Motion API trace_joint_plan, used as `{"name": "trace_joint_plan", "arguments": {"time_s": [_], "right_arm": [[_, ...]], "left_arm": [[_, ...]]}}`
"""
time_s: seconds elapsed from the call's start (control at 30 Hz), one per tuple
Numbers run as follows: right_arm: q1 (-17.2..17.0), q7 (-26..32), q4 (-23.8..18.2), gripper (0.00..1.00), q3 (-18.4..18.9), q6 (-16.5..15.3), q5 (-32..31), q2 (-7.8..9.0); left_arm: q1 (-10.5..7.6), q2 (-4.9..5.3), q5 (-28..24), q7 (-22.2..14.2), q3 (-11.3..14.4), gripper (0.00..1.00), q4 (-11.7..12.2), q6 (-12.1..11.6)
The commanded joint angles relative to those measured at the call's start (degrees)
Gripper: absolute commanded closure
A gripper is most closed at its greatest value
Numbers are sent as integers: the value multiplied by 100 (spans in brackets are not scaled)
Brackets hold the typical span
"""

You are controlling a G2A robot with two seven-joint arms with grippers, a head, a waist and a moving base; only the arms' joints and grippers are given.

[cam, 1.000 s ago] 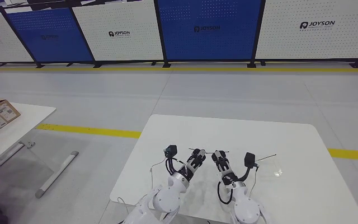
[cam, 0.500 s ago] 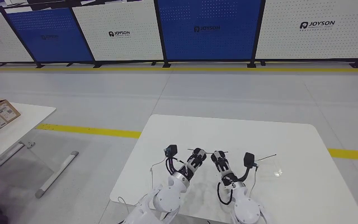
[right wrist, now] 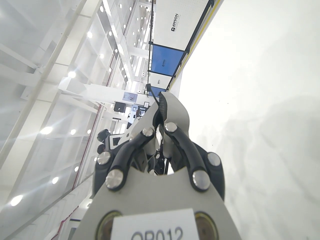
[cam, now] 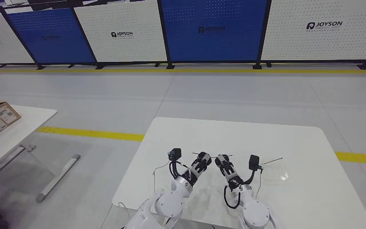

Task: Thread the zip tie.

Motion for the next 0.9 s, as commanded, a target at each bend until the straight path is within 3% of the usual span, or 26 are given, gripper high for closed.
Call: {"name": "trace_joint_plan", "arguments": {"time_s": [0.0, 0.17, 0.33, 0.5, 0.87], "right_arm": [[-19, -45, -21, 100, -5, -56, -33, 3], [-42, -82, -47, 100, -14, -66, -85, 8], [-36, -157, -23, 100, -36, -22, -103, 4], [-35, -195, -18, 100, -46, -20, -102, 2], [-34, -149, -18, 100, -49, -54, -113, 11]], "left_arm": [[8, 7, -103, -104, -38, 100, -23, -9], [22, 20, -164, -201, -89, 100, -63, -2], [14, 18, -4, 35, -99, 100, -49, 20], [-12, 11, 2, 36, -57, 100, -5, 22], [-4, 30, -71, -234, -80, 100, -36, 53]]}}
